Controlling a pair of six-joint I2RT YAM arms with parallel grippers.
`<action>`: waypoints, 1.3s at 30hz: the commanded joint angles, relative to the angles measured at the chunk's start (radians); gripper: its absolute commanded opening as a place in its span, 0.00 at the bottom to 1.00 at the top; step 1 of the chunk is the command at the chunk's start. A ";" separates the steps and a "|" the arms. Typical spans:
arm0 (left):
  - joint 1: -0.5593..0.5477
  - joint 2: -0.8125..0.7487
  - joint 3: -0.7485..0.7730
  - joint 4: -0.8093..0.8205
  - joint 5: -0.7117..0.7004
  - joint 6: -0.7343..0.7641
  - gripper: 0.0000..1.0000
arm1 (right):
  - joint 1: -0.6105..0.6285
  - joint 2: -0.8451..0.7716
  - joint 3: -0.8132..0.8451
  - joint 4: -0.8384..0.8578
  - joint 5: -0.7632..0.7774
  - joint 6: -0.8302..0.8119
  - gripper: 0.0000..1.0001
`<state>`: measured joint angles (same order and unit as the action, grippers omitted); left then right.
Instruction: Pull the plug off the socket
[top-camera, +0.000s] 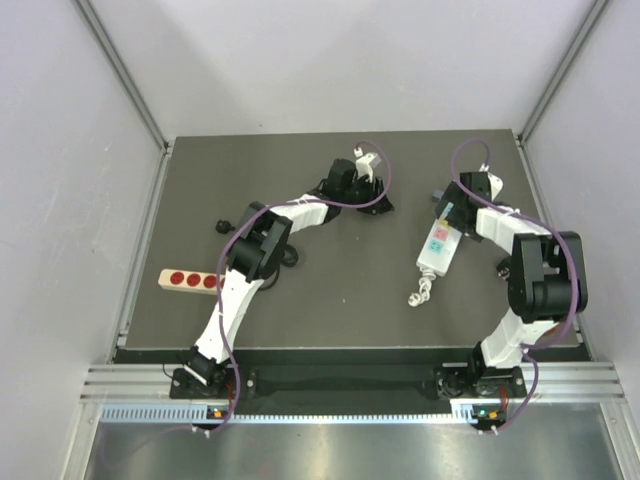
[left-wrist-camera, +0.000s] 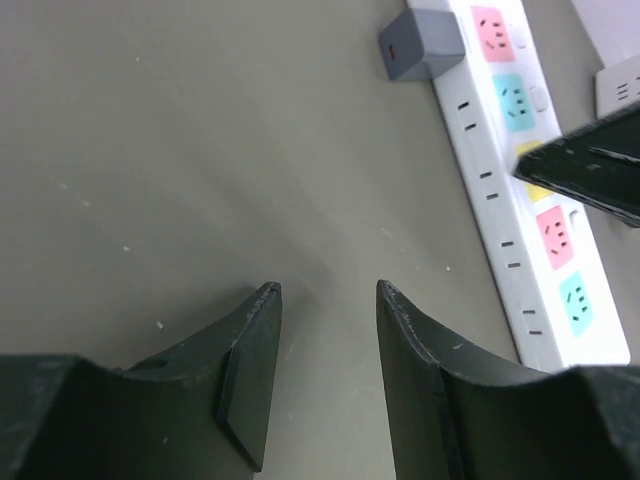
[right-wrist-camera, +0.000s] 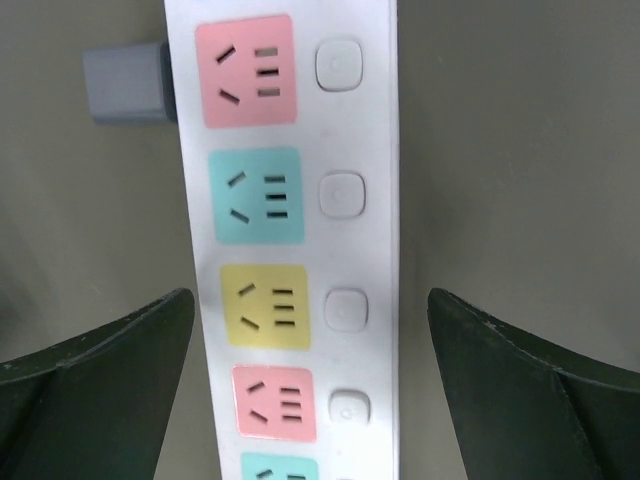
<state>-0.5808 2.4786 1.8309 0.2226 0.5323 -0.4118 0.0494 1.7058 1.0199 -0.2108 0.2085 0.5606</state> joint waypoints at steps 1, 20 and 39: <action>0.015 -0.079 0.024 -0.014 -0.008 0.038 0.48 | 0.017 -0.075 -0.004 -0.025 0.003 -0.036 1.00; 0.024 -0.103 0.014 -0.008 -0.002 0.036 0.48 | 0.112 -0.002 0.074 -0.164 0.098 -0.001 1.00; 0.033 -0.075 0.031 0.032 0.057 -0.013 0.48 | 0.113 0.095 0.097 -0.128 0.150 0.021 0.89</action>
<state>-0.5575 2.4542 1.8309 0.2092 0.5465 -0.4107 0.1490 1.7863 1.0828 -0.3725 0.3256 0.5724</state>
